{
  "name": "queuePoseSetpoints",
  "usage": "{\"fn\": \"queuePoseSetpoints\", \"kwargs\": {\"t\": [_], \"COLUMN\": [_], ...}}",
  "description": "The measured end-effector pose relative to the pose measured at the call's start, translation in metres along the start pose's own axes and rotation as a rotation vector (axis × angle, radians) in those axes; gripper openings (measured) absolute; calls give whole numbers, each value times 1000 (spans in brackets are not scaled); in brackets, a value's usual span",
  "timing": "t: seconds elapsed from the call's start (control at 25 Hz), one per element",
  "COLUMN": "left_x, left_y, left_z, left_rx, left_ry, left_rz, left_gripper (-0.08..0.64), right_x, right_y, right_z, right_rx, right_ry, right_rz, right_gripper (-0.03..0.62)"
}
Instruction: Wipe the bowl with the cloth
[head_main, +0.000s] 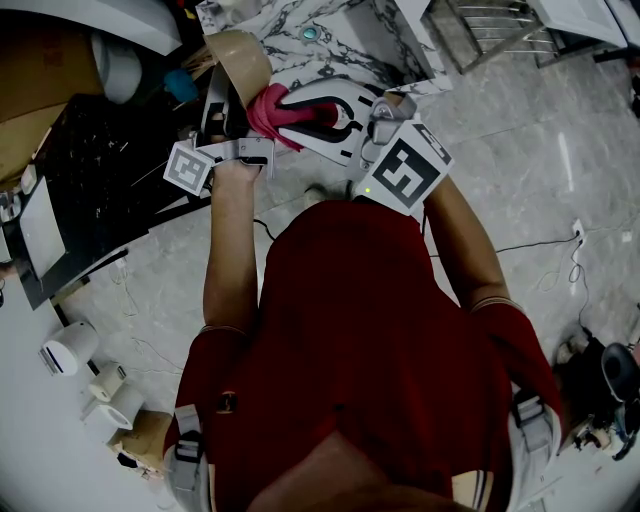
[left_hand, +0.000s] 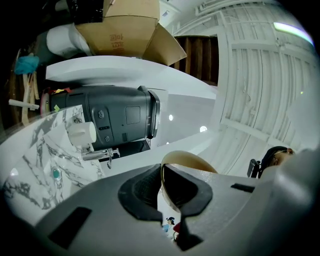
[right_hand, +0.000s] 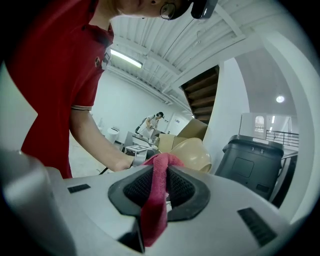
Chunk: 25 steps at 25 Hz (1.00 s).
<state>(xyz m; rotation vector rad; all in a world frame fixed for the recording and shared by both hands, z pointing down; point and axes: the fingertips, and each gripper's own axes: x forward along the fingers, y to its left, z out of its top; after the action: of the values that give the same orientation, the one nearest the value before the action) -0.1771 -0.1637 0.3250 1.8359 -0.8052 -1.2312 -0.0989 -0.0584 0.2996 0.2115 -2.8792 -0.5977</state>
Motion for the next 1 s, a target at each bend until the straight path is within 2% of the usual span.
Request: {"fn": "queuePoseSetpoints", "kwargs": {"t": [0.28,1.0], "left_x": [-3,-13], "left_y": [0,-7], "left_z": [0,-6], "left_rx": [35,68], "left_ry": [35,149], "left_rz": [13,-38], "left_gripper": [23,23], "right_x": [-7,-26], "right_y": [-4,-18], "right_z": [8,29], "right_rx": [-16,6], "right_ry": [-27,-116], "right_rz": [-39,-114], "right_gripper": [67,67]}}
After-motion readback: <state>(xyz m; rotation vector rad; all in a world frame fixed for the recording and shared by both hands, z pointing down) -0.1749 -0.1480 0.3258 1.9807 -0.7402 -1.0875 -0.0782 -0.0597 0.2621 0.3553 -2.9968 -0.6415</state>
